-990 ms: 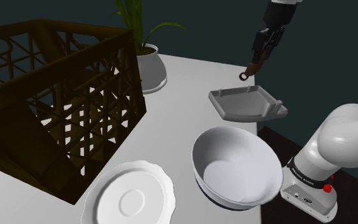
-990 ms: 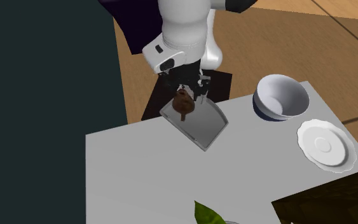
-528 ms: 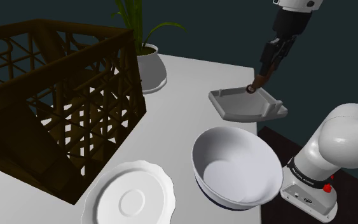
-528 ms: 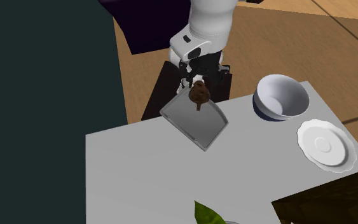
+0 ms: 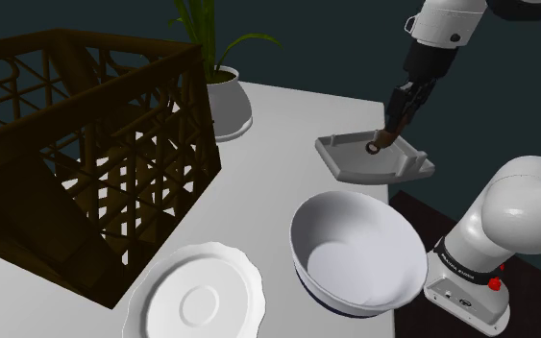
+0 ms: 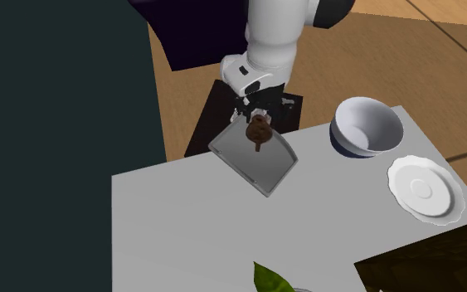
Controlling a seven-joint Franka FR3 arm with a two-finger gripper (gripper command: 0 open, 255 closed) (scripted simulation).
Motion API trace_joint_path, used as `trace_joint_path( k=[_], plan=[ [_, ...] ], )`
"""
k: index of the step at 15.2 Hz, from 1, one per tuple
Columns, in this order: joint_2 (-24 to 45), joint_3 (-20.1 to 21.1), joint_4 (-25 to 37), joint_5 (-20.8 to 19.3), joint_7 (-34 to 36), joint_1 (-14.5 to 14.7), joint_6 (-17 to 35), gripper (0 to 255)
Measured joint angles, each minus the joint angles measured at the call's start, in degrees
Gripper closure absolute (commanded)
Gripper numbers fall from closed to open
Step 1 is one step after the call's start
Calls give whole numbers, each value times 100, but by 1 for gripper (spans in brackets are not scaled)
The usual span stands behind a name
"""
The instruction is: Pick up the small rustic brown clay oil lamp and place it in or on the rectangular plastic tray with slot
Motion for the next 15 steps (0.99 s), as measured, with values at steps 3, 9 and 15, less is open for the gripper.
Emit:
trace_joint_path(
  k=[3,9,15],
  plan=[
    [-89,20,-282,20,-6,10,193,255],
    [-93,24,-367,24,-12,11,276,255],
    [-94,24,-368,24,-12,11,278,0]
  ],
)
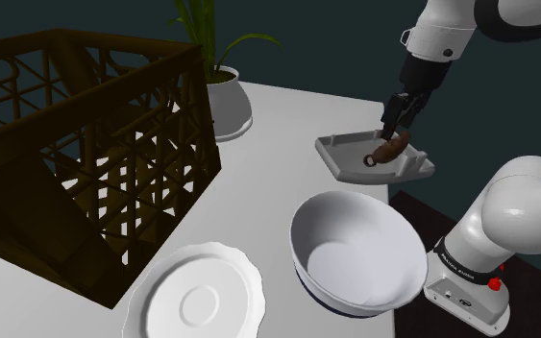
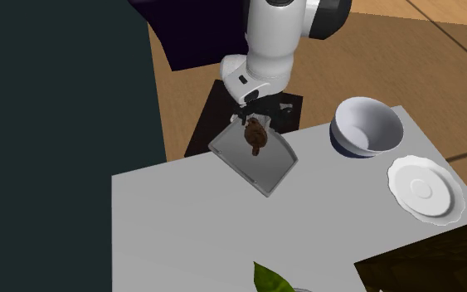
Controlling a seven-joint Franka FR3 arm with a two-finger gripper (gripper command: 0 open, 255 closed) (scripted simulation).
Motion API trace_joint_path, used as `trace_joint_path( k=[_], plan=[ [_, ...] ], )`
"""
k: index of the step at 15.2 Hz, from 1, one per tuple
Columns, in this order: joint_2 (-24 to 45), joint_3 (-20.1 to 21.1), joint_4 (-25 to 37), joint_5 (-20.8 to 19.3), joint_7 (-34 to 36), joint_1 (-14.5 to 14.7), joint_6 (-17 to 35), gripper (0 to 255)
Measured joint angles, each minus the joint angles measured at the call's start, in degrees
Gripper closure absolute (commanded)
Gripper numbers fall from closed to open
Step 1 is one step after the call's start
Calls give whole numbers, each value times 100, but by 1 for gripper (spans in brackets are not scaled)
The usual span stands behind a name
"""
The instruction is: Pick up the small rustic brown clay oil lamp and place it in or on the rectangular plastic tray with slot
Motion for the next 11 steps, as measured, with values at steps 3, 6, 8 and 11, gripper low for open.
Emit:
trace_joint_path(
  k=[3,6,8,11],
  plan=[
    [16,-18,97,-16,-7,-7,-81,0],
    [158,-61,638,-55,3,-25,-478,0],
    [197,-66,790,-61,11,-27,-591,0],
    [215,-68,839,-63,13,-28,-625,0]
  ],
)
